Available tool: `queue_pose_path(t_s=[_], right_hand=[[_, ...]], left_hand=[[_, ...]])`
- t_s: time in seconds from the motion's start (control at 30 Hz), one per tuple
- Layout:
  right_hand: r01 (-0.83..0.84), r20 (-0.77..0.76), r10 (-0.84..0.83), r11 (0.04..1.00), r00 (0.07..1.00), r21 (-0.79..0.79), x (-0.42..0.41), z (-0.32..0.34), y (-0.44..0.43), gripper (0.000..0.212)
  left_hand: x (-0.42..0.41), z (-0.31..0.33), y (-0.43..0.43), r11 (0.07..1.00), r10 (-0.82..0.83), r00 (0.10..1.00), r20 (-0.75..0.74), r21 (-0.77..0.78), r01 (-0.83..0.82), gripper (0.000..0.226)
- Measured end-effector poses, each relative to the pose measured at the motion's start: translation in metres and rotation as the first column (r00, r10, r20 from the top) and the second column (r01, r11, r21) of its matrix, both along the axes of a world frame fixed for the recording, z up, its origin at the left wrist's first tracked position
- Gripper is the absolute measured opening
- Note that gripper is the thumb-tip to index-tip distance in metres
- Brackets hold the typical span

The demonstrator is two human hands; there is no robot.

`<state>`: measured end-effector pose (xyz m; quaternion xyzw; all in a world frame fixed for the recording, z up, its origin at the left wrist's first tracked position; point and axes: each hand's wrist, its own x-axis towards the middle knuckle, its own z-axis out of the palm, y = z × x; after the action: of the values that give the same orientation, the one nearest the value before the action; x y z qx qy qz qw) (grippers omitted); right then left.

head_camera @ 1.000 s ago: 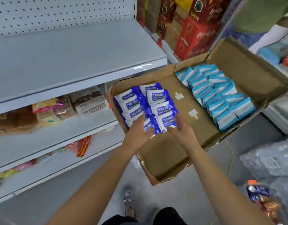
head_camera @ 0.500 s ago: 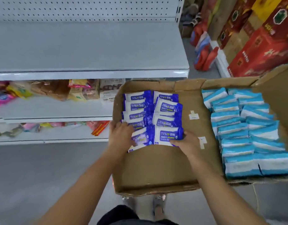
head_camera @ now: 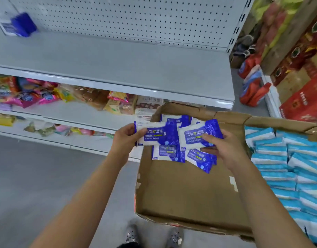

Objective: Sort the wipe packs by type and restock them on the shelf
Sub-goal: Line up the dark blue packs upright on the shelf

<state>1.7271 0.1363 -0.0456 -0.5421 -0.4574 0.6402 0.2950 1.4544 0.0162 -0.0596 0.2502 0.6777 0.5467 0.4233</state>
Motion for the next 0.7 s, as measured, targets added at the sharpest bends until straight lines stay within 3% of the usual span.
queue_pose_path(t_s=[0.1,0.3,0.7], right_hand=[[-0.038,-0.078,0.037,0.999,0.996,-0.011,-0.045,0.014,-0.002,0.020],[-0.208,-0.076,0.211,0.977,0.975,0.041,-0.171,0.025,-0.023,0.016],[-0.218,-0.138,0.236,0.967,0.962,0.131,-0.434,0.036,-0.071,0.034]], left_hand=[[-0.041,0.011,-0.015,0.997,0.080,0.997,0.014,-0.011,-0.080,0.020],[-0.158,0.010,-0.065,0.978,0.207,0.977,0.043,0.020,-0.208,0.021],[-0.399,0.028,-0.140,0.947,0.292,0.950,0.111,0.104,-0.303,0.016]])
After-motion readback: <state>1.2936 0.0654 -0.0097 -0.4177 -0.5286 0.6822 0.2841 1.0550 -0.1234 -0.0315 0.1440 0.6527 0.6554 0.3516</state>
